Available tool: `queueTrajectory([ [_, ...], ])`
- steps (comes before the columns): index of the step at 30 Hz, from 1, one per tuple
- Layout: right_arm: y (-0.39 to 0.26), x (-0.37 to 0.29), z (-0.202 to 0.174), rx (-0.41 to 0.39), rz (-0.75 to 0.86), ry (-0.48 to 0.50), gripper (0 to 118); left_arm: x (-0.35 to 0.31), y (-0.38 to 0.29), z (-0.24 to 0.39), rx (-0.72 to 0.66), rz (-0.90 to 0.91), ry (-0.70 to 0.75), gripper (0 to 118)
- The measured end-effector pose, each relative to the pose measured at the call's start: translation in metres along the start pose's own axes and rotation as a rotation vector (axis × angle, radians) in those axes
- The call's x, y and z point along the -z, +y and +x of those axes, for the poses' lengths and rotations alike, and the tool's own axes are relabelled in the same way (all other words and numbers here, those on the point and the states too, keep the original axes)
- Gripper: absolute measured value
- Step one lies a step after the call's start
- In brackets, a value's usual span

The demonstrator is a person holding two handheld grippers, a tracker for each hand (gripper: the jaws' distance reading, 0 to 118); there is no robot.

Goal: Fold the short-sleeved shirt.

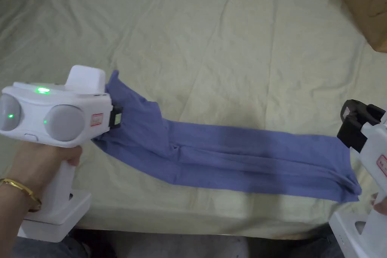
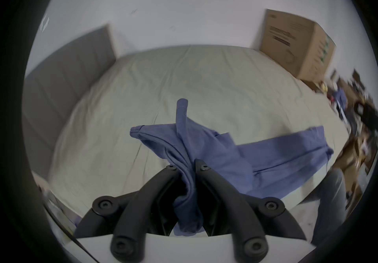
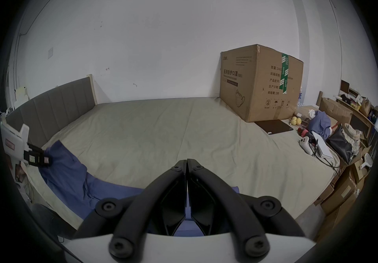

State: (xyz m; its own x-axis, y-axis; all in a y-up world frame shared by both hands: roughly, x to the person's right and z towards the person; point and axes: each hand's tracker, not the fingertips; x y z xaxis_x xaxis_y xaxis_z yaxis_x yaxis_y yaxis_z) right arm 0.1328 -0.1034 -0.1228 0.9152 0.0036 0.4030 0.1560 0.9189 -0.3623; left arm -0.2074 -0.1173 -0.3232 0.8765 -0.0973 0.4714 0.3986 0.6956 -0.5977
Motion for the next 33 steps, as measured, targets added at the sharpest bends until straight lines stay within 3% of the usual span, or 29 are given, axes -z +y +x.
queueTrajectory([
  [6, -0.009, -0.015, 0.021, 0.051, 0.007, -0.033, 0, 0.0, 0.027, 0.078, 0.081, 0.0, -0.217, 9],
  [11, -0.012, -0.024, 0.037, 0.056, 0.014, -0.072, 0, 0.037, 0.025, 0.147, 0.174, -0.067, -0.278, 9],
  [19, -0.011, -0.032, 0.054, 0.063, 0.015, -0.123, 0, 0.104, 0.001, 0.226, 0.043, -0.264, -0.334, 11],
  [21, -0.011, -0.034, 0.056, 0.063, 0.015, -0.129, 0, 0.118, -0.009, 0.241, 0.027, -0.287, -0.342, 24],
  [24, -0.011, -0.034, 0.057, 0.056, 0.012, -0.14, 0, 0.126, -0.021, 0.26, -0.008, -0.353, -0.439, 58],
  [26, -0.011, -0.034, 0.058, 0.052, 0.01, -0.146, 0, 0.121, -0.023, 0.27, -0.002, -0.324, -0.45, 72],
  [30, -0.013, -0.033, 0.057, 0.061, 0.001, -0.137, 0, 0.098, -0.002, 0.259, -0.045, -0.274, -0.606, 71],
  [31, -0.012, -0.033, 0.051, 0.1, 0.006, -0.014, 0, 0.089, 0.005, 0.248, -0.089, -0.235, -0.64, 71],
  [33, -0.013, -0.033, 0.049, 0.104, 0.005, 0.001, 0, 0.071, 0.02, 0.224, -0.148, -0.123, -0.671, 63],
])
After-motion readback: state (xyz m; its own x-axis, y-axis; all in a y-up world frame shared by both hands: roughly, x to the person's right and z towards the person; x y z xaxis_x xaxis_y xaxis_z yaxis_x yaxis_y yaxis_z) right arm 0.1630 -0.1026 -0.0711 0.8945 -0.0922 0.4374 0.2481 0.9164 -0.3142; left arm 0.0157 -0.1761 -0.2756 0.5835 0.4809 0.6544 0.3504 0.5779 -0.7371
